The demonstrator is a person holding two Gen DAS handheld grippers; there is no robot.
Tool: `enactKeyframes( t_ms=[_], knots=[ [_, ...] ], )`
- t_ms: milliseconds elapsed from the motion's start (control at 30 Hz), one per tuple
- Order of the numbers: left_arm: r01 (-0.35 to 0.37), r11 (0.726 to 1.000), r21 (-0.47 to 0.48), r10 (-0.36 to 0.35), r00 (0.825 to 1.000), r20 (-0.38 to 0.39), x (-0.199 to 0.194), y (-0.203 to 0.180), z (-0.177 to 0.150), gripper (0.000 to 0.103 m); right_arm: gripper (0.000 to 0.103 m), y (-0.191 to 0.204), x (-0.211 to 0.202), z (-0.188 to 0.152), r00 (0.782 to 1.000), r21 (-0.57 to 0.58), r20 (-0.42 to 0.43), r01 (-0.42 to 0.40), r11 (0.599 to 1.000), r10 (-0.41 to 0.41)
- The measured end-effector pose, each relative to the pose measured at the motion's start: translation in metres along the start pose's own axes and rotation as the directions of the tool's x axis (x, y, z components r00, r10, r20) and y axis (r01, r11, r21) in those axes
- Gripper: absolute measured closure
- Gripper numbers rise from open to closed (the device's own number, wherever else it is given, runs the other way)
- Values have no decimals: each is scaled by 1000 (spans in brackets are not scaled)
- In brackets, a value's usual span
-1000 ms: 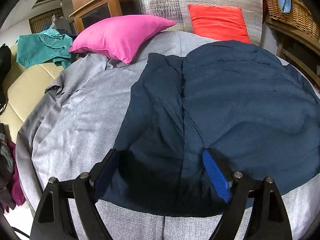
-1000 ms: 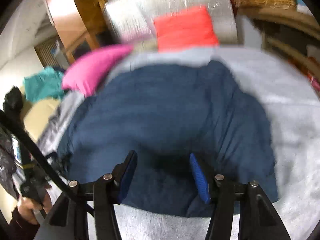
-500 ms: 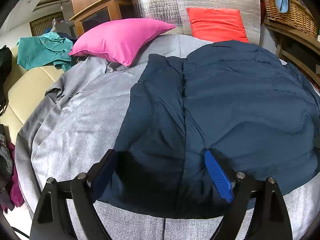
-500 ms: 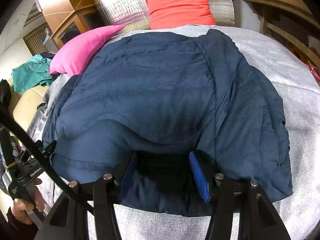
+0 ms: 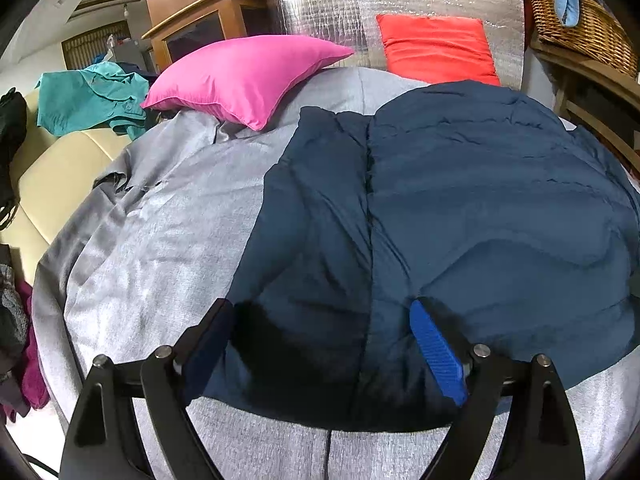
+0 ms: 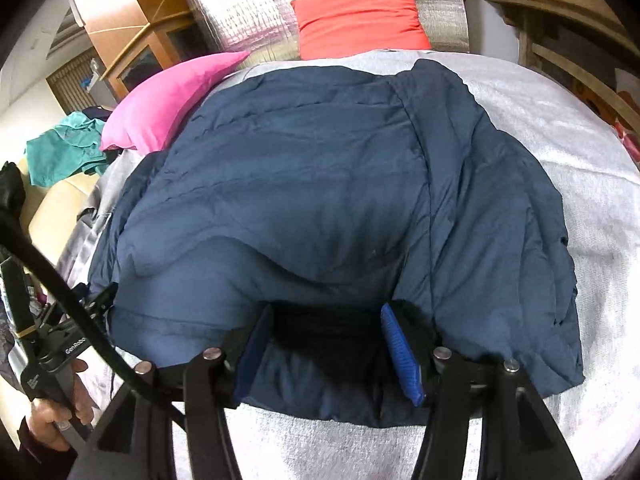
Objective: Fold large clothes
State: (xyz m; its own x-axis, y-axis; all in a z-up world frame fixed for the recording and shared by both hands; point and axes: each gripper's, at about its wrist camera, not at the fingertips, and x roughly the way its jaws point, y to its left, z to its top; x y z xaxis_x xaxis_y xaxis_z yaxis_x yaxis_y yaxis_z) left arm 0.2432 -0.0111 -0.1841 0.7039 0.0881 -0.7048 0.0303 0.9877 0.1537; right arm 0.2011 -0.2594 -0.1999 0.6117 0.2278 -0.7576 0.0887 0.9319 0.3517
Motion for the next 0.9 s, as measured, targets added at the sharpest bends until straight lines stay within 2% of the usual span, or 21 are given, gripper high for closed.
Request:
enactKeyframes(
  t_ms=[67,133,200,333,433,500,633,800,900],
  knots=[
    [-5,1000,8,5,1000,-18,-7,1,1,13,38,2,-7,-1,1000,9,-5,-4,1000,4],
    [-19,1000,11,19,1000,-22,-21,2,2,13,37,1,-26,-4,1000,46,28,-10,999,8],
    [-34,999,5,34,999,17,-46,4,4,13,33,0,-48,-8,997,69,80,-22,997,16],
    [-54,998,-38,58,992,116,-114,8,12,13,26,9,-104,-20,978,69,200,45,997,-58],
    [-58,996,-71,72,975,211,-171,11,19,13,23,17,-150,-26,961,67,261,73,995,-88],
    [-51,995,-86,72,962,265,-205,14,21,12,16,23,-181,-31,949,66,297,94,993,-110],
    [-68,991,-114,106,924,368,-275,18,18,11,16,42,-244,-47,918,61,365,139,988,-152],
    [-33,990,-138,91,891,445,-342,27,8,7,16,64,-297,-63,896,60,412,157,986,-167],
    [-16,990,-138,80,877,473,-368,31,2,5,16,81,-323,-71,876,40,454,159,986,-159]
  ],
)
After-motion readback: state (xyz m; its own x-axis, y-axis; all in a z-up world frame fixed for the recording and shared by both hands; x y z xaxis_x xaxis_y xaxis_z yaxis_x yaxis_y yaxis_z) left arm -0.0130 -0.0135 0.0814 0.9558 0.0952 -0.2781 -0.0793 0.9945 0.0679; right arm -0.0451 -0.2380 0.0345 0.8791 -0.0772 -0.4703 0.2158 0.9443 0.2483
